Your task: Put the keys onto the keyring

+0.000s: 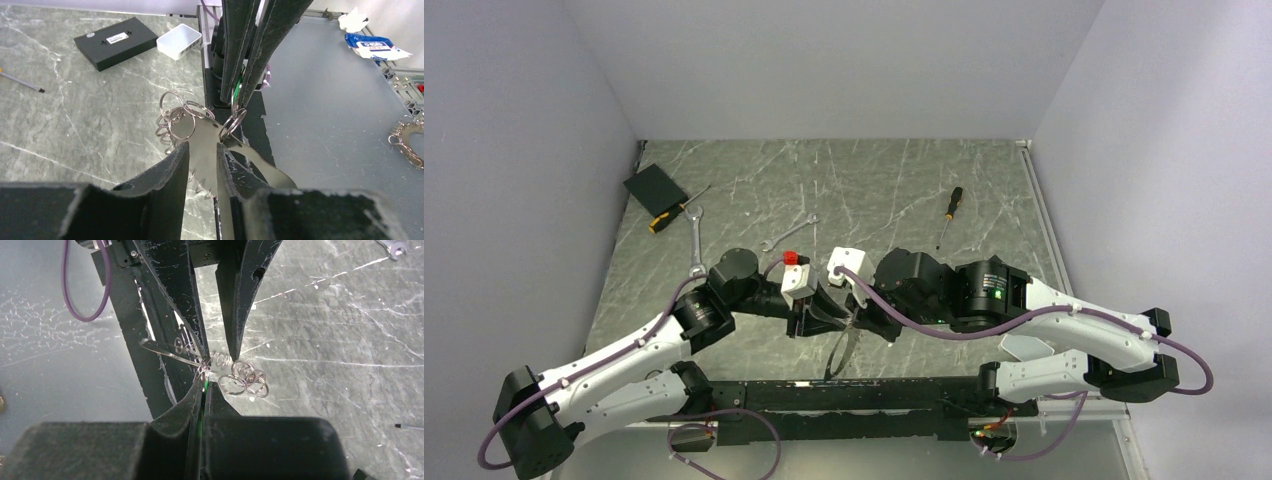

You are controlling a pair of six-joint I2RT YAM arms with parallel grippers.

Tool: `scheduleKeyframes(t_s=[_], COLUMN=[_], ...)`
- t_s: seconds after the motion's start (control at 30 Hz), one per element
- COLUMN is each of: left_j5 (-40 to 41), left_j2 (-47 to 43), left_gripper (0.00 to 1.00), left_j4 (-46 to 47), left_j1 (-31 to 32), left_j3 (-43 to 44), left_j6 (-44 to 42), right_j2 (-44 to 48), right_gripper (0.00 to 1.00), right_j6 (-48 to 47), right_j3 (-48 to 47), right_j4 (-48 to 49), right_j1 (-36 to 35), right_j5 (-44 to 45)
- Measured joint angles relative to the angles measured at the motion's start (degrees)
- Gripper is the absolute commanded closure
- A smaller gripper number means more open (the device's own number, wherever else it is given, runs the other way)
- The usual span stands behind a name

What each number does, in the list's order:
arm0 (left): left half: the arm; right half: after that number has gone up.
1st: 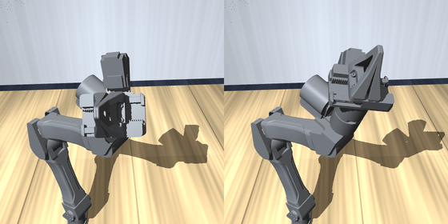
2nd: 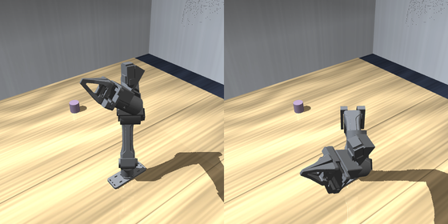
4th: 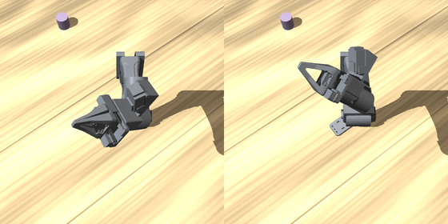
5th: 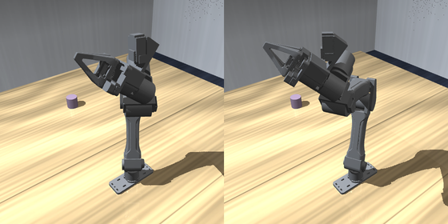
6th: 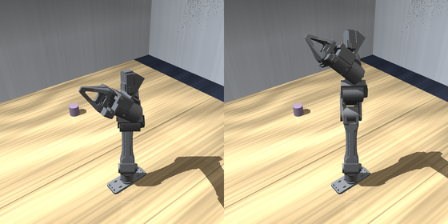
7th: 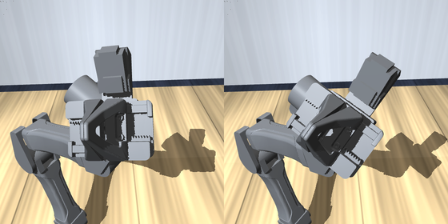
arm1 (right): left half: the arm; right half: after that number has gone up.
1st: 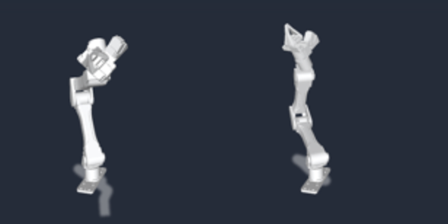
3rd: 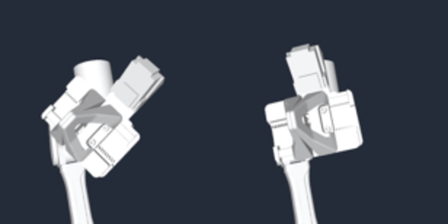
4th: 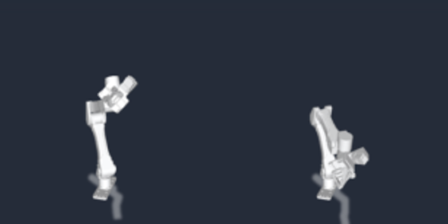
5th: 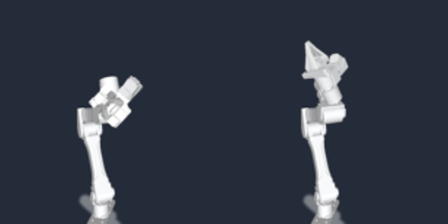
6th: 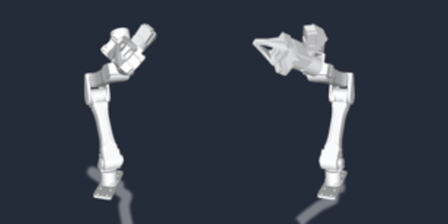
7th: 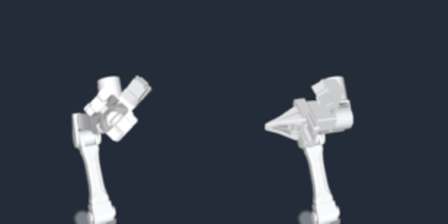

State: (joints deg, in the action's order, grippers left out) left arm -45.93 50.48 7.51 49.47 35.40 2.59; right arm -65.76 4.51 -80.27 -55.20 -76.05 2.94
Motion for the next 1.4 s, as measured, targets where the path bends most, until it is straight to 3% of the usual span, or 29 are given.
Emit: scheduleKeyframes(t_s=[0.13,0.3,0.5,0.7,0.73,0.83,1.07,1.4], left_j5=[-0.35,-0.44,-1.01,-2.27,-2.34,-2.54,-2.75,-4.26], left_j2=[-0.02,-0.81,-1.36,0.15,0.35,0.57,-0.09,0.02], left_gripper=[0.54,0.53,0.68,0.75,0.78,1.00,1.00,1.00], left_j4=[1.11,1.62,3.89,6.23,6.32,6.32,3.48,-12.79], left_j1=[0.00,0.00,0.00,0.00,0.00,0.00,0.00,0.00], left_j3=[0.00,0.00,-0.02,-0.02,-0.02,-0.02,0.55,10.43], left_j6=[-0.02,0.00,0.57,1.57,1.55,1.62,0.68,-8.52], right_j2=[0.13,0.13,0.13,0.13,0.15,0.17,0.28,1.09], right_gripper=[1.00,1.00,1.00,1.00,1.00,1.00,1.00,1.00], right_j6=[-0.02,0.00,0.00,0.00,0.00,0.04,0.22,1.07], right_j3=[0.20,0.35,0.35,0.35,0.35,0.35,0.70,1.25], right_j4=[0.02,0.00,0.02,0.00,0.00,0.02,0.00,2.36], right_j1=[0.00,0.00,0.00,0.00,0.00,0.00,-0.02,-0.11], right_j5=[0.00,0.00,0.02,0.09,0.15,0.50,1.05,0.76])
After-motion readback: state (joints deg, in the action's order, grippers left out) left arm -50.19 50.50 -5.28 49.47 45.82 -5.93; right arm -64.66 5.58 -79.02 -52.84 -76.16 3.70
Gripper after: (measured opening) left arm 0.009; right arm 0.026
